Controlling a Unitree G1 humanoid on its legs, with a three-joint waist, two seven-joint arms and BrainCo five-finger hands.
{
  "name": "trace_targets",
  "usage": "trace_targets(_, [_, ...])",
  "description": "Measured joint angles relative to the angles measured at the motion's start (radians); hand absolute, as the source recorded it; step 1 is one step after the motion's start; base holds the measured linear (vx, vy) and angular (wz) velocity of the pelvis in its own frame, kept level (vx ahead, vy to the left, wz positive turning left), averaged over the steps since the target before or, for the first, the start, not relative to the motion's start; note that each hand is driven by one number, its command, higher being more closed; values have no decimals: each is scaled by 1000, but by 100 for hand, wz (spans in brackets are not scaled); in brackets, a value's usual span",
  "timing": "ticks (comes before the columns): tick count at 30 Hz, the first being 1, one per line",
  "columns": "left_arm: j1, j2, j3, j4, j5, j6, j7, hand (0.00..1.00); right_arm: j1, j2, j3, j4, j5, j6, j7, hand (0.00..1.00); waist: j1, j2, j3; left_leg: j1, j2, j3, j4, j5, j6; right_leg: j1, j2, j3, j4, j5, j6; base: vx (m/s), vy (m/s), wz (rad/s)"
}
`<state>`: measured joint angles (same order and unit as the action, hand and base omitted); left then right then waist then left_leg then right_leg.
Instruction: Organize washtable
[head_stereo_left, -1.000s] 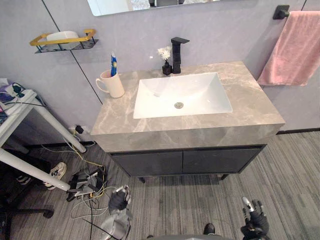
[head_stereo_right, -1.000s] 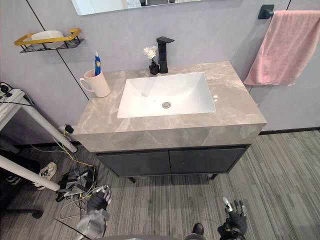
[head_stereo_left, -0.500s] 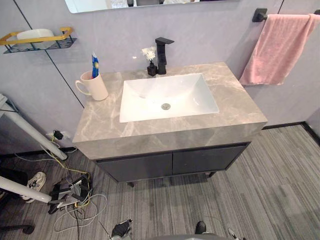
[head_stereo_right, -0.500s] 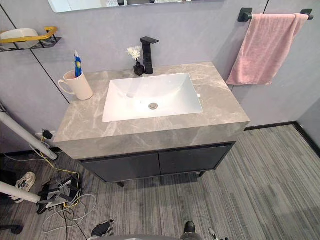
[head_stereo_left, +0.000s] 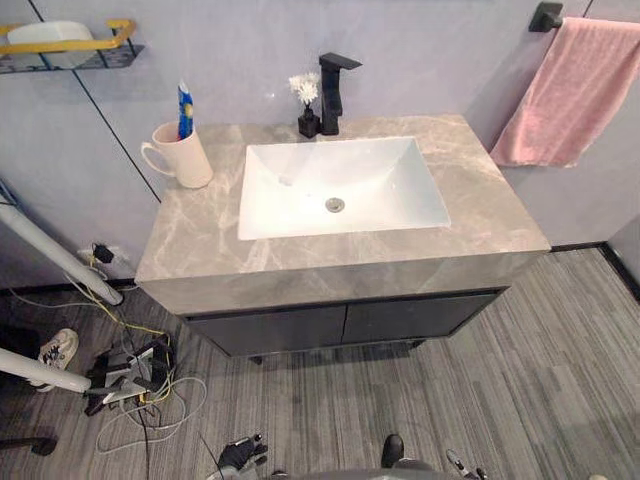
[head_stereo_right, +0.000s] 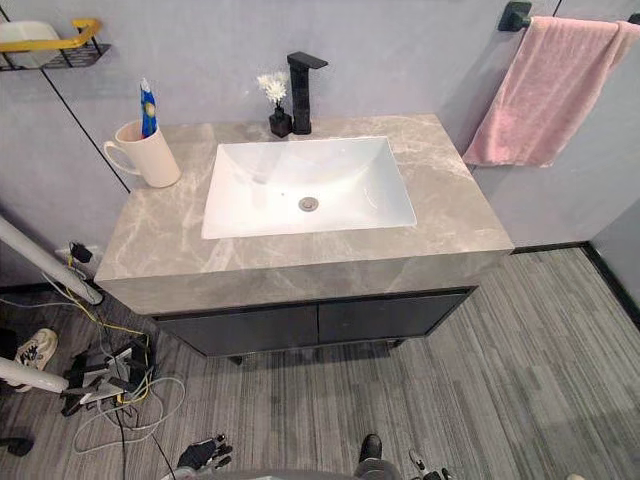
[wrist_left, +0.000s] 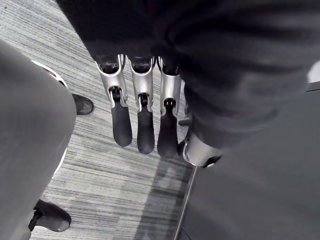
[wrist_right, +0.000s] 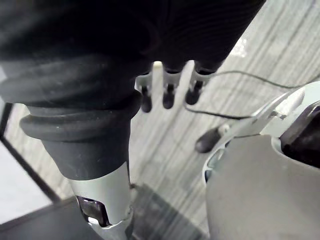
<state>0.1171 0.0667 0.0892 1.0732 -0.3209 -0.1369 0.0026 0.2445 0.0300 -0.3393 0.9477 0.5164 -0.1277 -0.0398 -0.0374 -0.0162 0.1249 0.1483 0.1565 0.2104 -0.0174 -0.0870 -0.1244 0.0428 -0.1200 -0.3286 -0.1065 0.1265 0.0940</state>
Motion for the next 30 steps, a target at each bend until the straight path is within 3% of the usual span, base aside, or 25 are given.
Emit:
trace_targets(5, [-11,4,-16,6,32,3,1,0,-2,-3,4,-5,-1,0,0,0,-1,2,3,2,-1,22,5,-7,0,-11,0,23,0,-1,1,-22,9,-10])
trace_targets(10, [-43,16,-50,6,113,5,24,0,-7,-8,19,-144,-100,-4,-24,0,-5,3,26,-57,-17,206,63,-50,8,-163,7,210,2,62,2,-48,21,-107])
trace_targets(12, [-63,14,-54,5,140,8,27,0,-12,-16,31,-157,-134,-1,-27,0,-8,2,37,-74,-15,278,76,-57,17,-210,-4,189,2,48,-24,-46,-12,-105])
trace_targets(13, [-75,-1,-52,4,148,11,29,0,-22,-22,31,-157,-147,1,-28,0,-15,28,46,-73,10,338,78,-58,18,-229,-8,49,29,-29,-84,20,-11,-120])
trace_targets(14, [-79,-13,-49,-7,161,13,33,0,-42,-27,37,-161,-155,0,-25,0,-15,58,61,-63,50,391,100,-65,15,-275,-18,-91,201,-93,-140,123,-7,-152])
trace_targets(15, [-75,-13,-47,-9,170,15,36,0,-46,-29,45,-162,-171,-1,-24,0,-17,47,61,-46,52,426,128,-69,13,-284,-39,-157,335,-90,-153,161,-24,-159])
trace_targets(16, [-68,-13,-29,-16,176,19,42,0,-51,-30,62,-160,-190,-1,-24,0,-10,30,62,-33,58,461,184,-75,18,-290,-41,-201,371,-89,-151,121,-107,-169])
trace_targets(17, [-70,-3,-6,-26,176,22,42,0,-52,-39,118,-159,-215,-9,-22,0,-12,-11,68,-59,47,481,261,-115,61,-290,-46,-198,352,-54,-193,3,-88,-166])
trace_targets(18, [-71,-6,2,-29,176,21,42,0,-77,-47,135,-155,-226,-12,-22,0,-6,-22,63,-72,-16,481,204,-139,89,-286,-26,-152,272,-11,-176,-44,-69,-211])
trace_targets(19, [-63,-41,28,-47,175,9,41,0,-116,-67,131,-146,-248,-8,-24,0,9,20,42,-104,-65,546,31,-113,131,-257,-1,-200,298,-103,-177,-9,18,-257])
trace_targets(20, [-50,-42,55,-64,173,4,42,0,-136,-73,142,-103,-267,-5,-25,0,28,-3,31,-92,-83,632,32,-33,114,-251,-71,-285,532,-302,-144,57,1,-249])
trace_targets(21, [-59,-31,67,-60,173,9,42,0,-141,-72,160,-92,-278,-1,-22,0,29,-14,23,-94,-85,668,56,-47,120,-233,-89,-294,529,-335,-111,122,-54,-195])
trace_targets(22, [-65,-25,80,-65,156,14,46,0,-155,-70,188,-82,-305,4,-20,0,28,-25,15,-102,-65,720,110,-81,102,-216,-76,-316,455,-341,-101,112,-89,-110])
trace_targets(23, [-65,-30,79,-64,146,13,46,0,-163,-70,199,-75,-318,8,-21,0,24,-18,15,-102,-47,746,127,-88,98,-212,-48,-299,417,-315,-105,117,-131,-132])
trace_targets(24, [-62,-45,80,-62,130,18,46,0,-162,-70,223,-69,-335,16,-22,0,27,-11,10,-94,-18,800,159,-88,98,-179,11,-263,309,-255,-124,151,-163,-120])
trace_targets(25, [-60,-49,81,-61,118,21,46,0,-154,-65,244,-67,-348,20,-19,0,25,-24,11,-83,16,837,232,-89,99,-129,46,-228,203,-208,-131,134,-136,-105])
trace_targets(27, [-72,-41,80,-63,118,20,46,0,-146,-52,262,-67,-363,20,-19,0,25,-53,16,-99,38,855,316,-122,74,-81,44,-188,141,-186,-132,63,-71,-64])
trace_targets(28, [-79,-52,78,-63,118,17,46,0,-139,-59,261,-66,-364,19,-19,0,22,-59,20,-120,34,852,267,-120,77,-72,39,-174,138,-185,-131,12,-5,-44])
trace_targets(29, [-81,-54,77,-63,119,18,46,0,-136,-61,261,-64,-366,19,-18,0,20,-55,20,-130,32,851,236,-115,77,-64,38,-170,137,-185,-131,3,63,-27])
trace_targets(30, [-88,-52,76,-63,119,21,48,0,-125,-59,261,-60,-371,20,-17,0,17,-47,25,-136,28,852,164,-71,105,-32,39,-167,137,-186,-130,34,76,-30])
